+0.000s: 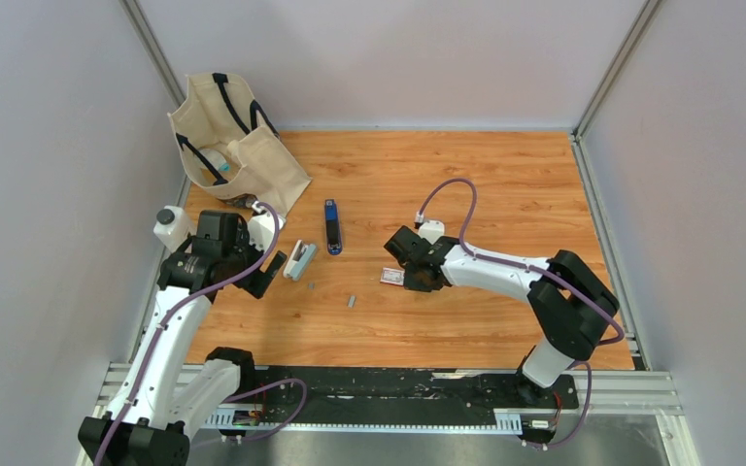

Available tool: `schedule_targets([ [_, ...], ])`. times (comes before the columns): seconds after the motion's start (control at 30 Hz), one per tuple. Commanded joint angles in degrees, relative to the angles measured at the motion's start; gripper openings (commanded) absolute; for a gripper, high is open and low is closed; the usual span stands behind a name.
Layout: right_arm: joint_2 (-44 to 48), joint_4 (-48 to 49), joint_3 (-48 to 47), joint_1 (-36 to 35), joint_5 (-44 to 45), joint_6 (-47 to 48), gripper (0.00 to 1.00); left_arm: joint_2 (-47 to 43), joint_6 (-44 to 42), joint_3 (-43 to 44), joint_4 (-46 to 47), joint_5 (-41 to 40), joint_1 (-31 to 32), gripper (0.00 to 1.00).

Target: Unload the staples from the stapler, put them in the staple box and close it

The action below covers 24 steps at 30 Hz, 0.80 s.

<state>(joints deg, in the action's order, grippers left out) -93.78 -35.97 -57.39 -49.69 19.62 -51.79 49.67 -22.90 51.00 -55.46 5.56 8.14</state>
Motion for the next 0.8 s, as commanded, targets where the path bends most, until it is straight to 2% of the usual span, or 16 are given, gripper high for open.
schedule_targets([
  [0.0, -1.14, 1.51, -1.85, 0.12, 0.51, 0.02, 0.08, -0.19, -0.48, 0.32, 0.79, 0.77, -0.23, 0.89],
  [0.53, -1.94, 1.34, -3.26, 0.39, 1.91, 0.90, 0.08, -0.98, -1.19, 0.06, 0.44, 0.41, -0.23, 0.89],
  [0.6, -1.76, 0.99, -3.52, 0.39, 1.65, 1.34, 0.09, -0.98, -1.27, 0.06, 0.27, 0.50, -0.32, 0.90],
  [0.77, 1.83, 0.37, -2.74, 0.47, 0.51, 1.87, 0.20, -1.07, -1.80, 0.06, -0.08, 0.85, -0.23, 0.90],
])
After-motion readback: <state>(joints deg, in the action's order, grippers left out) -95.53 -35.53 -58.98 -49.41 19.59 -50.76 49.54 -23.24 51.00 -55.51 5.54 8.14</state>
